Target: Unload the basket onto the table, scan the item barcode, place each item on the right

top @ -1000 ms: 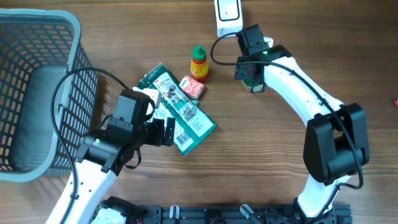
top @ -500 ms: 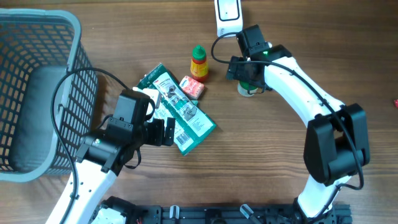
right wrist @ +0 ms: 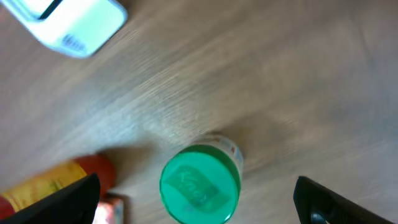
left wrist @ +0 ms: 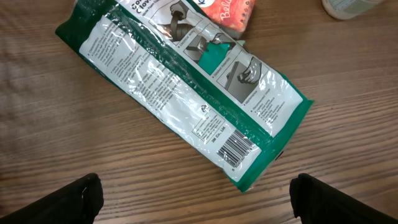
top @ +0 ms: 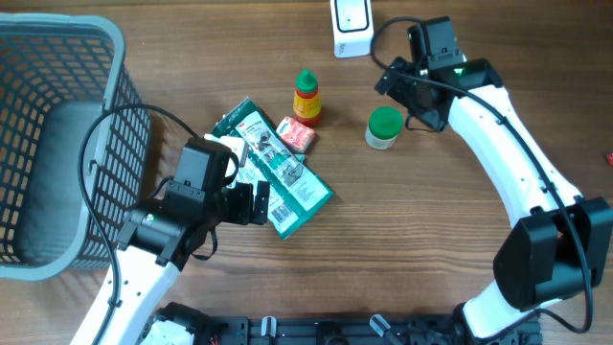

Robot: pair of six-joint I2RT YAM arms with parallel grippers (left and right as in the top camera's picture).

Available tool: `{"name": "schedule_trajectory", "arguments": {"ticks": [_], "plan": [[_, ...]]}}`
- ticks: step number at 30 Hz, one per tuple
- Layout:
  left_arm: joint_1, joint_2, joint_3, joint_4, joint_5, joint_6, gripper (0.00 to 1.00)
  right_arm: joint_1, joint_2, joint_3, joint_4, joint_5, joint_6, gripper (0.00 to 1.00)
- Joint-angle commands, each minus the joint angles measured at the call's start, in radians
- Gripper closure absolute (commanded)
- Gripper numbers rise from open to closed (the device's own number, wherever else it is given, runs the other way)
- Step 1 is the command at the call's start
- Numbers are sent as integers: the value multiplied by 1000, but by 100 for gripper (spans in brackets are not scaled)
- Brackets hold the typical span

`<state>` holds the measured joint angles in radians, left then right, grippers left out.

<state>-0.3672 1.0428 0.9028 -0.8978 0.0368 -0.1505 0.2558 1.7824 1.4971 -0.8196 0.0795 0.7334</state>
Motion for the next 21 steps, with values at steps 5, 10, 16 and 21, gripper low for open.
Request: {"name": "schedule_trajectory", "arguments": {"ticks": [5,10,16,21], "plan": [[6,0,-3,-1,14,16,0,8,-4,-15,60,16,-632,0],[6,0,-3,-1,15,16,0,8,-4,-18,87,20,-708,0],[6,0,-3,-1,14,16,0,9,5,-18,86,-383,-1023,0],[6,0,-3,-1,15,16,0,8,73,-18,117,-298,-1082,0]]}}
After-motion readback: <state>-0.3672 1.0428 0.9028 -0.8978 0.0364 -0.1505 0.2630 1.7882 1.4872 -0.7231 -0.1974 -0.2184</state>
